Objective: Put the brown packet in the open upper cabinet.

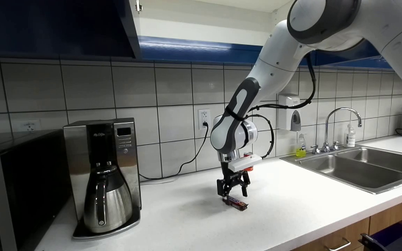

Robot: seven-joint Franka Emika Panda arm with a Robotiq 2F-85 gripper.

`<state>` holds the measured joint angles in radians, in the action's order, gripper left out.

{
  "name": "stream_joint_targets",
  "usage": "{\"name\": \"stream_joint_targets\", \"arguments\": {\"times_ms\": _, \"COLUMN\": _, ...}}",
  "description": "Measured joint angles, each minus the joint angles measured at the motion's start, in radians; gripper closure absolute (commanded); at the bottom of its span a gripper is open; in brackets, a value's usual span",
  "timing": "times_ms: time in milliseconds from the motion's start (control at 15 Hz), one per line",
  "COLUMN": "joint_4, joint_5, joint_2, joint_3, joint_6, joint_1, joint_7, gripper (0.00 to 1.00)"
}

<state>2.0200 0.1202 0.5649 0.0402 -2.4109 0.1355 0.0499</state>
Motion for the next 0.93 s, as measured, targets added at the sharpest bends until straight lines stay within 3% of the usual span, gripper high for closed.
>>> {"name": "stream_joint_targets", "arguments": {"times_ms": 267, "joint_4": -0.022, "joint_5": 0.000, "joint_2": 0.019, "joint_3": -0.003, "joint_6": 0.000, "joint_1": 0.001, "joint_7": 0.000, "gripper": 0.00}}
{"name": "stream_joint_targets", "arguments": {"times_ms": 333, "joint_4": -0.025, "joint_5": 0.000, "joint_2": 0.022, "joint_3": -0.003, "joint_6": 0.000, "joint_1": 0.001, "joint_7": 0.000, "gripper": 0.25}}
{"name": "stream_joint_targets", "arguments": {"times_ms": 467, "joint_4": -0.032, "joint_5": 0.000, "joint_2": 0.027, "joint_3": -0.004, "joint_6": 0.000, "joint_1": 0.002, "joint_7": 0.000, "gripper": 0.35}}
{"name": "stream_joint_targets", "arguments": {"times_ms": 933, "joint_4": -0.048, "joint_5": 0.002, "joint_2": 0.043, "joint_3": -0.006, "joint_6": 0.000, "joint_1": 0.011, "joint_7": 0.000, "gripper": 0.91}}
